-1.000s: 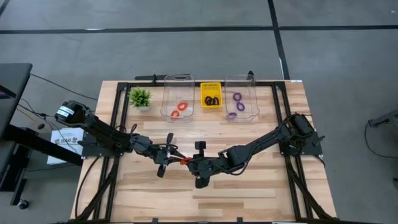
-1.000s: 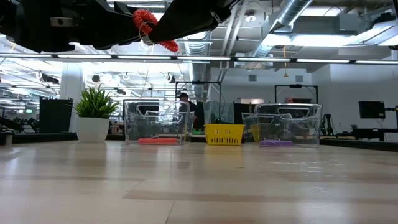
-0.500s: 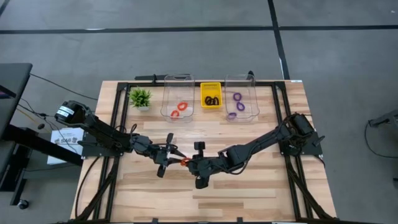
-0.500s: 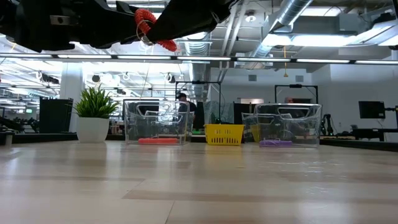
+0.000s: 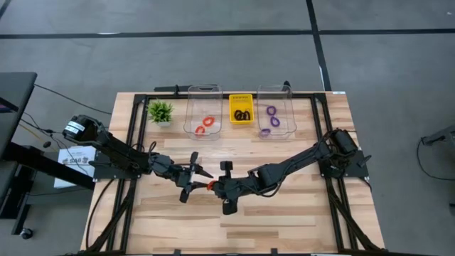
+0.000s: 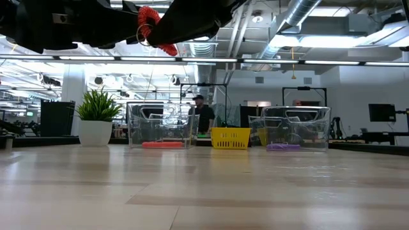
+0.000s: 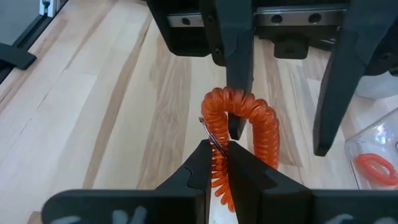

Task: Sort spring keychains
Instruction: Put the orange spring keychain into the left transparent bin

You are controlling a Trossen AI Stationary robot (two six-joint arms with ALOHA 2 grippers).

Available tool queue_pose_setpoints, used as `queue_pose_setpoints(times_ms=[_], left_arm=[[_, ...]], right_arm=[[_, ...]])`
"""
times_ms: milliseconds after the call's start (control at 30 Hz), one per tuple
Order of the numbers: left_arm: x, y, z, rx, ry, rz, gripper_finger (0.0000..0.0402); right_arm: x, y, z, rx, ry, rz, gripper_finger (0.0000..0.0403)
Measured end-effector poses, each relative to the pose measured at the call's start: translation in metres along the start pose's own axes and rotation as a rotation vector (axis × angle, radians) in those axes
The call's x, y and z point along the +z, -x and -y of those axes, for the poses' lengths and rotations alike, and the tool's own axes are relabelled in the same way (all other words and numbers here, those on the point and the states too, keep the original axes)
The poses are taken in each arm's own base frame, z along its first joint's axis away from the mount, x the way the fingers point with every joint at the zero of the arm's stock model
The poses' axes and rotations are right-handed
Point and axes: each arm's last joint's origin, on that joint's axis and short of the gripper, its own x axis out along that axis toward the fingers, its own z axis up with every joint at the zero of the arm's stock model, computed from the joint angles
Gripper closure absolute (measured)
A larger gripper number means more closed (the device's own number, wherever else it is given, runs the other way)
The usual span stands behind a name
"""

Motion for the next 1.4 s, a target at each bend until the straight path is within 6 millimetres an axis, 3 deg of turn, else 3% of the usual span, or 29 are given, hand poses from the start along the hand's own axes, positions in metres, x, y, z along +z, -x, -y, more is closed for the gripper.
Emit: queue_pose_setpoints(times_ms=[267,1067,1233,1400], left_arm=[[0.0,0.0,0.0,0.0,0.0,0.0,0.0261],[0.0007,0.0,-0.0004,0.003,0.019,0.008,0.0372],[0.0008,0.0,-0.0004,0.003,0.02,0.008,0.0374],[-0.0002,-0.0002,-0.002,0.01,0.02,0.004,0.0351]], right_arm=[[0.0,0.0001,-0.0002,0.001,0.0,0.0,0.0375],[-0.0003,-0.0004,-0.0002,0.001,0.001,-0.001,0.0375],[-0.0004,-0.0004,-0.0002,0.001,0.002,-0.002,0.0371],[-0.0003,-0.0004,-0.0002,0.001,0.008,-0.001,0.0375]])
